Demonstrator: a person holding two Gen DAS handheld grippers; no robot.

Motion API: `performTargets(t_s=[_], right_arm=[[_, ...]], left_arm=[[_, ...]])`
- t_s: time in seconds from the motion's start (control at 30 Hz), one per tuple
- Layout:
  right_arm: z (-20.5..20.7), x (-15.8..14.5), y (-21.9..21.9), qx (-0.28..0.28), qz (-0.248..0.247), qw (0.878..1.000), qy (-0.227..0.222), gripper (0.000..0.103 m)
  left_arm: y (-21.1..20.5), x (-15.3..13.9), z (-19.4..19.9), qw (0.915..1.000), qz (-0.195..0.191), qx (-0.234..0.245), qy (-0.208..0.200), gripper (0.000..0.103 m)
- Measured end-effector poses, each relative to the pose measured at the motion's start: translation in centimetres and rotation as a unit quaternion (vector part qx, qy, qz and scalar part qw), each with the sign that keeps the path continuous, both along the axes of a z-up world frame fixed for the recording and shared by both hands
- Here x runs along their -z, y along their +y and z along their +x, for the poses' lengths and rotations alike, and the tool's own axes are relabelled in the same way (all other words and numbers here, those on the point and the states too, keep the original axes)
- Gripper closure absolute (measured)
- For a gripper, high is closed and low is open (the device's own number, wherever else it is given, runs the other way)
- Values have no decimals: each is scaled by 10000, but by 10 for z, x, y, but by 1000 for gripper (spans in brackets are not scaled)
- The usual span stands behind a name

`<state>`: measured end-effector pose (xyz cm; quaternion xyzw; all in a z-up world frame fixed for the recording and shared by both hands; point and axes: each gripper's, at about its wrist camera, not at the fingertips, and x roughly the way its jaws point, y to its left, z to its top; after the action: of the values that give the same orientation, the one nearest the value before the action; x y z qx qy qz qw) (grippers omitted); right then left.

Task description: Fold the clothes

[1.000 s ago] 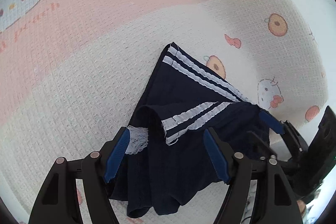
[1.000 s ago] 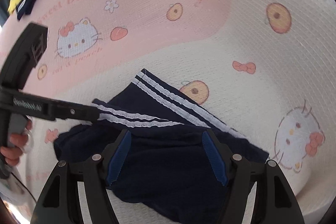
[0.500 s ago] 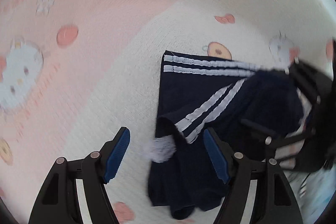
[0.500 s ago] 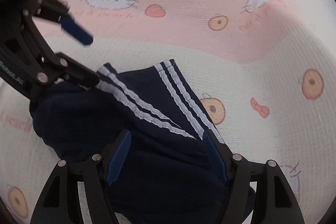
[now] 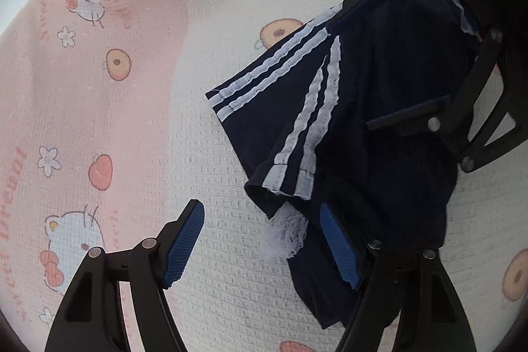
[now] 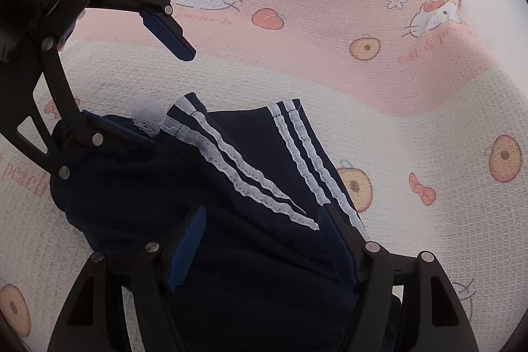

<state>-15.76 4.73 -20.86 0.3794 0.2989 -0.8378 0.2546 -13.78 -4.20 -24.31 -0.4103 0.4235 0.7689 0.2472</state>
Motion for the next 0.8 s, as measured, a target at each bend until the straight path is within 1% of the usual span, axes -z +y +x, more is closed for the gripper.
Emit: performTargets(t_s=[0.03,0.1,0.17,0.23,0.27,0.33,0.4,0.53,0.6,0.63,0.67,0.7,0.73,0.8], right_arm=[[-1,1,0,16,23,10000,37,33],[-1,3,-1,47,74,9999,110,33],[1,6,-5,36,164,9994,303,33],[8,7,-10,-81,271,9977,624,33],[10,9,-12,-132,339,9967,732,33],[9,14,-14,-179,436,9968,651,33],[7,15,-14,-171,410,9972,596,33],[4,16,-15,-161,365,9975,585,33],[5,17,-16,-205,416,9967,659,33],[6,18,-17,-237,441,9963,694,33],[7,19,-19,-279,464,9959,726,34],[6,19,-19,-298,466,9958,732,34],[5,19,-20,-297,449,9960,715,34],[2,17,-20,-280,411,9966,659,34]], left_arm=[[0,-1,-1,9999,20,40,90,32],[-3,-6,-1,9991,112,50,413,32],[-3,-9,1,9960,91,289,837,32],[-1,-8,2,9936,51,541,988,32],[0,-7,2,9935,49,652,936,32],[0,-4,1,9936,21,873,712,32],[-2,-2,-3,9943,116,977,421,32],[-5,2,-14,9960,336,793,229,32],[-7,2,-19,9962,520,661,211,44],[-8,3,-22,9962,618,598,122,55],[-9,5,-25,9960,717,536,8,63],[-10,6,-28,9954,824,475,-106,68],[-11,7,-31,9945,933,413,-220,75],[-14,9,-36,9924,1124,289,-400,77]])
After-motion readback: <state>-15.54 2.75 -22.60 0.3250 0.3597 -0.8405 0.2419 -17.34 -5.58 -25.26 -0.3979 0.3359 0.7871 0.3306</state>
